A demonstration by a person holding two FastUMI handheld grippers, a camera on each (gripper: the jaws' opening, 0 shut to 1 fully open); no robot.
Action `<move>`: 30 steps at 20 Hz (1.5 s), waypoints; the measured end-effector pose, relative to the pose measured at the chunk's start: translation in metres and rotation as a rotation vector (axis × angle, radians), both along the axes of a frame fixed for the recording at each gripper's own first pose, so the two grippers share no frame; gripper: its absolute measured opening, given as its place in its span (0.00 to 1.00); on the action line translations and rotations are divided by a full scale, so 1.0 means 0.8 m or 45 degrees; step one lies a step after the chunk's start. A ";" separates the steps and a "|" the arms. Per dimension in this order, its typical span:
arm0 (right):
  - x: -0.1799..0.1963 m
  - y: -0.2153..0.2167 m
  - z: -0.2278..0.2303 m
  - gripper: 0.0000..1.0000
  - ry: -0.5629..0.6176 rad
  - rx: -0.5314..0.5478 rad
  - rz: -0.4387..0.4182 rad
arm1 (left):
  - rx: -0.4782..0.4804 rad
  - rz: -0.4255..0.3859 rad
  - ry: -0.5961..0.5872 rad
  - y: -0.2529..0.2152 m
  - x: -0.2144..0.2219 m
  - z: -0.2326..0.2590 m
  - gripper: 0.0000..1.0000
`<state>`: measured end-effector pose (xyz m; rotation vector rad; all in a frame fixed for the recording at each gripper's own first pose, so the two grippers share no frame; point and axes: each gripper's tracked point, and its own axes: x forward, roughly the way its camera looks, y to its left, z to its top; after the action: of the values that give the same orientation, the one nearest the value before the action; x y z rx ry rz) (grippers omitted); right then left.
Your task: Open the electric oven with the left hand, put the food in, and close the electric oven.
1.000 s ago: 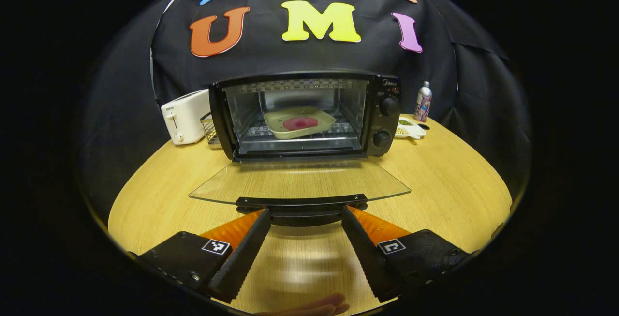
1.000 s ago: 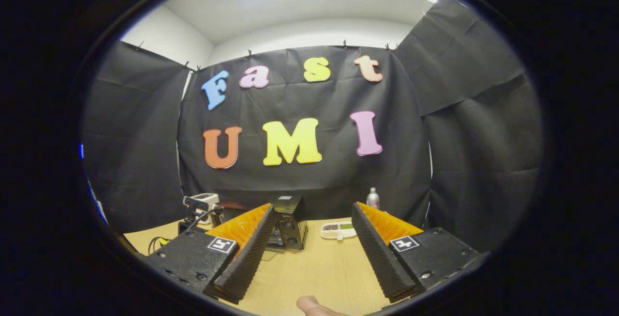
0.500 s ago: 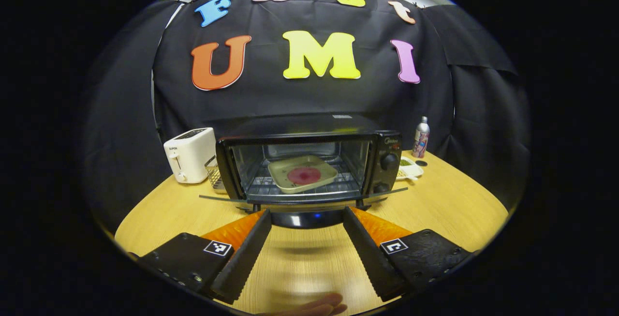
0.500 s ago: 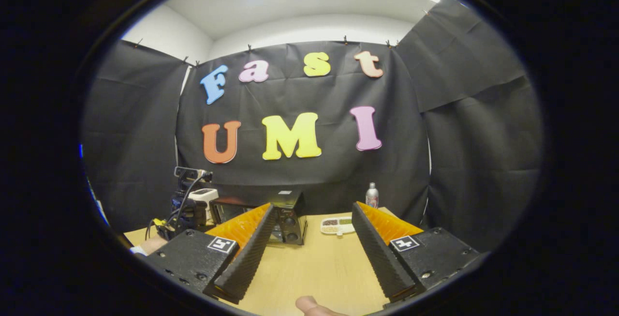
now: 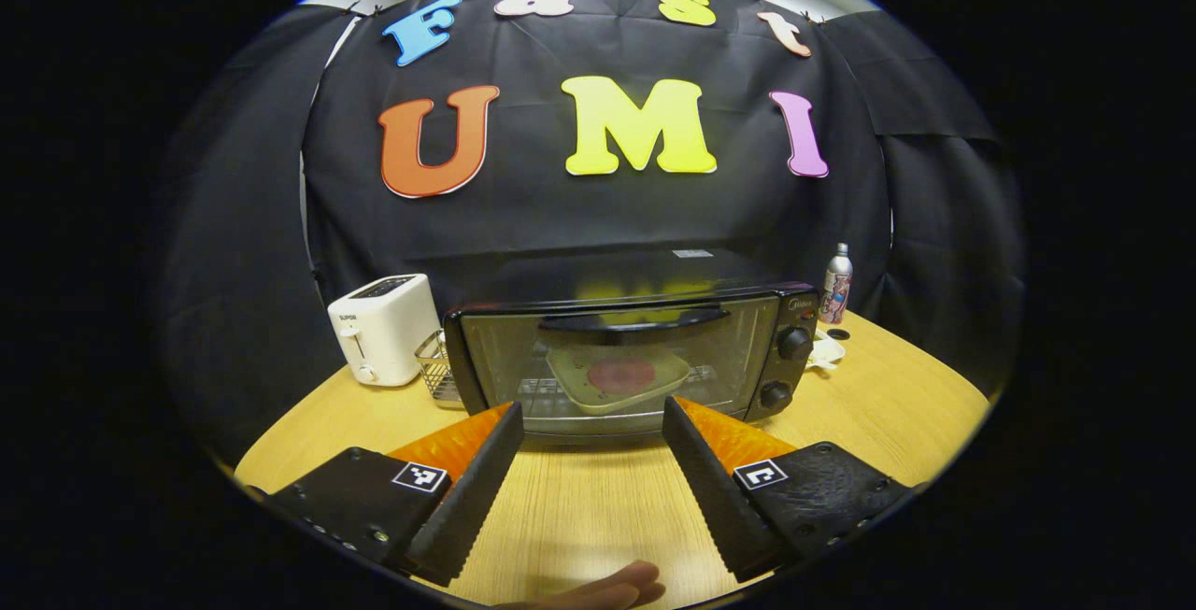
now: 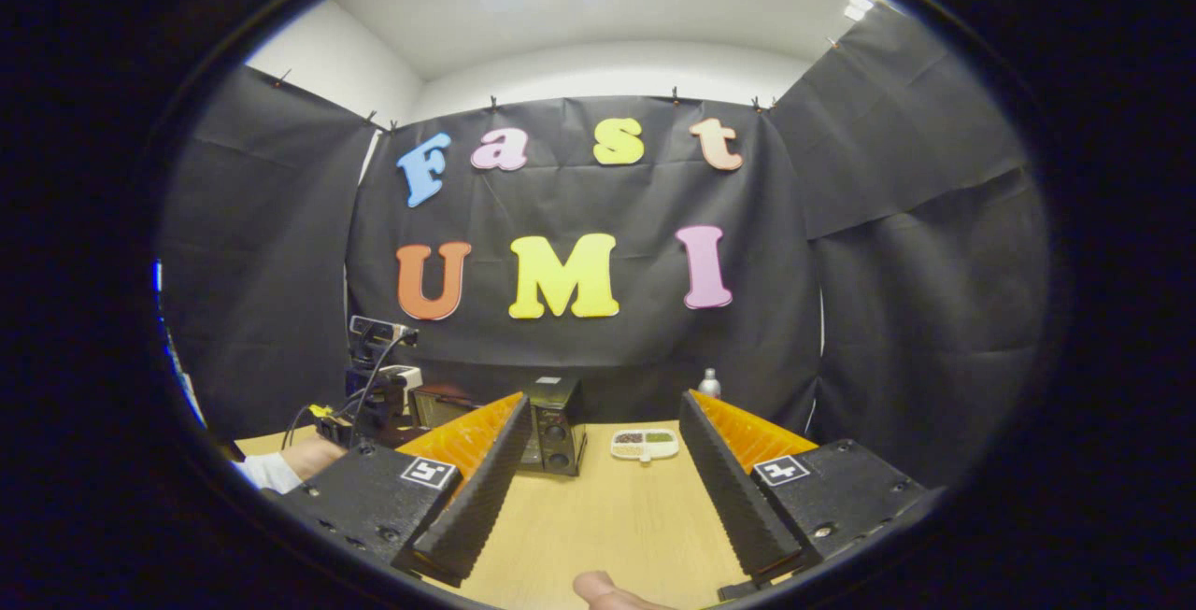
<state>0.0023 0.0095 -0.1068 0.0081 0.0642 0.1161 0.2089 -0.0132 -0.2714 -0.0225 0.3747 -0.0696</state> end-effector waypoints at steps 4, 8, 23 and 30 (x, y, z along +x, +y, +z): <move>0.001 -0.010 -0.003 1.00 0.008 0.008 -0.020 | 0.022 0.004 -0.100 0.003 -0.030 0.046 0.96; -0.006 -0.012 0.000 0.96 -0.007 0.001 -0.021 | 0.068 0.005 -0.186 0.008 -0.071 0.100 0.95; -0.027 0.001 0.047 0.96 -0.076 0.043 -0.036 | 0.027 0.178 -0.357 0.055 -0.302 0.247 0.96; -0.054 0.006 0.070 0.96 -0.107 0.007 -0.016 | -0.079 0.203 -0.406 0.077 -0.341 0.248 0.96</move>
<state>-0.0411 0.0141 -0.0509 0.0087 -0.0199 0.1042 -0.0641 0.0480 -0.0728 -0.1017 0.0509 0.0730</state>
